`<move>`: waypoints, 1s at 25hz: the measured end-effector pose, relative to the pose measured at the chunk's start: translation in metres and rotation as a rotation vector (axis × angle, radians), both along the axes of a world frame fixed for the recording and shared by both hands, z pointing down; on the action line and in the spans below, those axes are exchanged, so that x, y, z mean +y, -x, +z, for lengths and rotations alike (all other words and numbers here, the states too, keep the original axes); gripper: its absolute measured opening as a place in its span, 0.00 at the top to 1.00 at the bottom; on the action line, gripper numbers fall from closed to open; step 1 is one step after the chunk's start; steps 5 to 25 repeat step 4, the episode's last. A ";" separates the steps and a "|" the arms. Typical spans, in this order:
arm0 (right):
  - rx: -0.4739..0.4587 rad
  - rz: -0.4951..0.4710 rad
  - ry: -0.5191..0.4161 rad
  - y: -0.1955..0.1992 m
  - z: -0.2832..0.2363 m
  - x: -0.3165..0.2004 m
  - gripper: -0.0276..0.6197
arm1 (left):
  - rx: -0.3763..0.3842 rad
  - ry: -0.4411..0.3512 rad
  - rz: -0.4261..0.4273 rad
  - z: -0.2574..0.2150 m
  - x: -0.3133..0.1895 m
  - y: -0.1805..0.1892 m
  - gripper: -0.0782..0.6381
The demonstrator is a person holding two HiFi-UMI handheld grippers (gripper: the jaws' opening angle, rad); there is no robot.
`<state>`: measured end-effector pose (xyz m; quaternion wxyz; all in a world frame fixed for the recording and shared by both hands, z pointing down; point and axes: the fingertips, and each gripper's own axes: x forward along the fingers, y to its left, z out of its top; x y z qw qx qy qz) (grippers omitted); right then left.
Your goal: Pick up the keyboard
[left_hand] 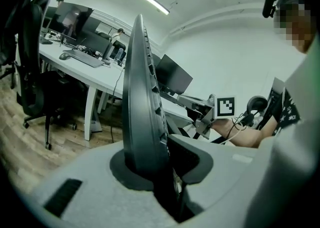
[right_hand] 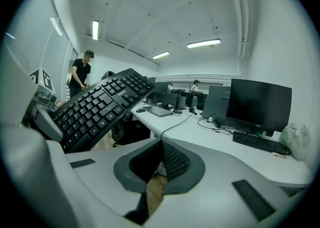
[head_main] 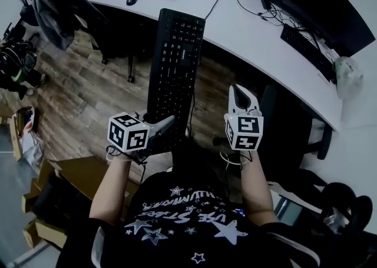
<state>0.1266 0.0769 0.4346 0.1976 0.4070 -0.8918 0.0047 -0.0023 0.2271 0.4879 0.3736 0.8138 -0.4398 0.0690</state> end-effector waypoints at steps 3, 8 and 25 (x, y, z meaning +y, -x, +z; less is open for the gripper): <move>-0.037 -0.042 0.010 0.003 -0.024 0.041 0.95 | -0.044 0.001 -0.035 -0.029 0.040 -0.002 0.76; -0.056 -0.060 0.015 0.006 -0.033 0.055 0.95 | -0.065 0.002 -0.050 -0.040 0.055 0.000 0.76; -0.056 -0.060 0.015 0.006 -0.033 0.055 0.95 | -0.065 0.002 -0.050 -0.040 0.055 0.000 0.76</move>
